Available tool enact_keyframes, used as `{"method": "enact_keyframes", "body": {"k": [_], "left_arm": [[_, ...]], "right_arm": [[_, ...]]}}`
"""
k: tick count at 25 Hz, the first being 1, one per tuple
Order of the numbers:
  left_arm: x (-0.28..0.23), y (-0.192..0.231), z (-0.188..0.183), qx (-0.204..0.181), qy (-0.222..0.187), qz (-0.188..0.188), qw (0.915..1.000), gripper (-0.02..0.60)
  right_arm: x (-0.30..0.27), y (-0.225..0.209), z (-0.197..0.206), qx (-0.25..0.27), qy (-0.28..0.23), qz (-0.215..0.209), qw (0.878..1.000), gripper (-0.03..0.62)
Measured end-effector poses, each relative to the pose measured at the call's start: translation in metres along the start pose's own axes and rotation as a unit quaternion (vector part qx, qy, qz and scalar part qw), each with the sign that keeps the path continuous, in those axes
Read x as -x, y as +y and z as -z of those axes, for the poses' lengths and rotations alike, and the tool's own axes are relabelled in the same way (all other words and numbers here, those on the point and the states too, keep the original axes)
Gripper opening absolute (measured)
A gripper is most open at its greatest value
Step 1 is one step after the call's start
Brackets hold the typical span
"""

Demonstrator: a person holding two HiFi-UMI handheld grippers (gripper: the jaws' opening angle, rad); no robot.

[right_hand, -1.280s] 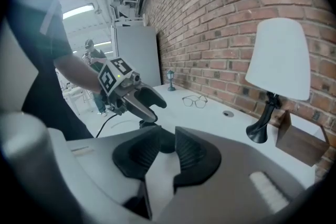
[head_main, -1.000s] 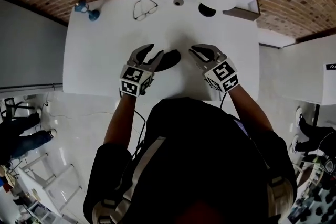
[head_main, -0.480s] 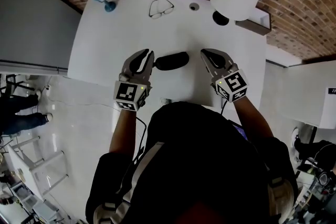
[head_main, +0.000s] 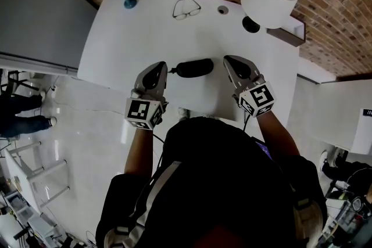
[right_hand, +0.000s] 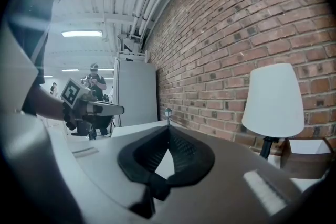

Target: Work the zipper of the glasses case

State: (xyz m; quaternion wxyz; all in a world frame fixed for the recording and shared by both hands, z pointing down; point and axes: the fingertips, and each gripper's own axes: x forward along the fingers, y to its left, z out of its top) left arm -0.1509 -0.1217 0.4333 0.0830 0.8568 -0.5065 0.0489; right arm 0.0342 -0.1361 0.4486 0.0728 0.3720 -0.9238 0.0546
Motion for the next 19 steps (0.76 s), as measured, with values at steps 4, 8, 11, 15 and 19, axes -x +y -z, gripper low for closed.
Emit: {"method": "enact_keyframes", "body": {"k": [4,8,11,15,19], "left_arm": [[-0.002,-0.002,0.003,0.000,0.005,0.005,1.0000,0.008],[-0.005,-0.001,0.004,0.003,0.004,0.010,0.9999,0.008],[-0.009,0.000,0.005,0.005,0.006,0.014,0.9999,0.008],[-0.014,0.003,0.006,0.003,0.006,0.018,0.9998,0.008],[-0.016,0.007,0.004,0.006,0.005,0.019,0.9998,0.008]], "right_arm": [[-0.002,0.002,0.000,-0.007,-0.003,-0.002,1.000,0.003],[-0.004,0.001,0.002,-0.011,-0.003,0.000,1.000,0.003],[-0.008,0.000,0.002,-0.011,-0.002,0.000,1.000,0.003],[-0.013,-0.001,0.001,-0.008,-0.002,0.000,1.000,0.003],[-0.016,-0.001,0.001,-0.001,-0.001,-0.003,1.000,0.003]]}}
